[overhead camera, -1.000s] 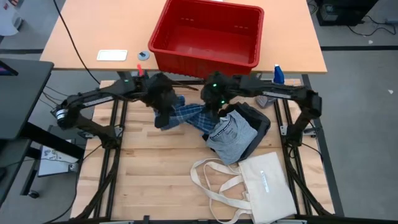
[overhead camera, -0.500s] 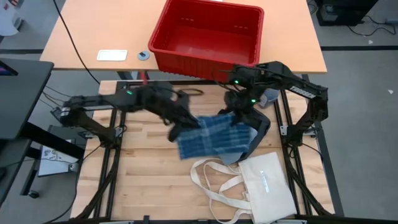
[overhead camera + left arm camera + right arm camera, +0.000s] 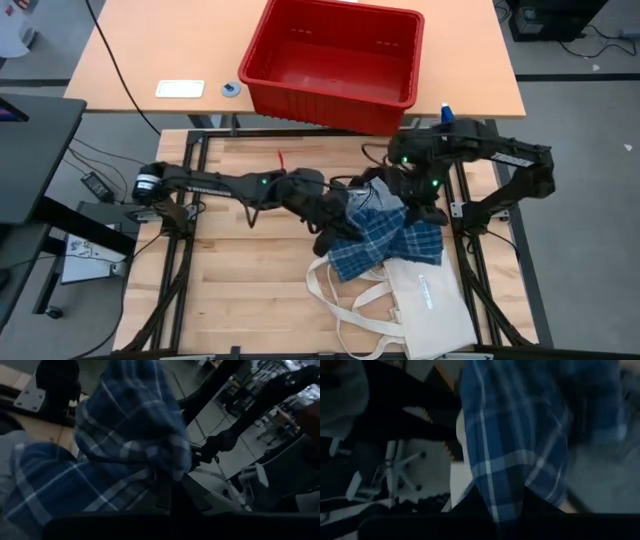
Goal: Fold laundry
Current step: Stack the blue polo shirt on top of the gray shirt
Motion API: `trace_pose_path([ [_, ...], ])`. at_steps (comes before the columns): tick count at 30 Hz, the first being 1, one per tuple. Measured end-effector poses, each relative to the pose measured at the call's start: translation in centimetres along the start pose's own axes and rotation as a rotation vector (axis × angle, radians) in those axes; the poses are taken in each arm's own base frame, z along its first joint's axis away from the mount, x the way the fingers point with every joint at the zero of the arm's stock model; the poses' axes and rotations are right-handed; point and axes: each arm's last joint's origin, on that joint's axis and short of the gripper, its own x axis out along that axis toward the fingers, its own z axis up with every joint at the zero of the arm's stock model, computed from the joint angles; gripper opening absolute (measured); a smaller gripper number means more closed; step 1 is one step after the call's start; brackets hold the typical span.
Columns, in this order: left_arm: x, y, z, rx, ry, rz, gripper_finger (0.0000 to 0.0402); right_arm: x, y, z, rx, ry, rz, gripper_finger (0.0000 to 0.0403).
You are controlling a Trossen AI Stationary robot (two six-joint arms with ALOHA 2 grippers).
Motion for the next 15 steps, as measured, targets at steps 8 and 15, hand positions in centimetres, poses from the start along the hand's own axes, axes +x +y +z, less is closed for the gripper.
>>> trace_pose_path([
  [8,4.3,2.1,-1.9,-0.111,-0.042,0.014,0.0008,4.1,-3.5,-4.6,0.128,0.186,-0.048,0.0026],
  [15,6.8,4.5,-3.7,-0.267,-0.111,0.186,0.0008,4.3,-7.1,-5.6,0.162,0.248,-0.382,0.0029],
])
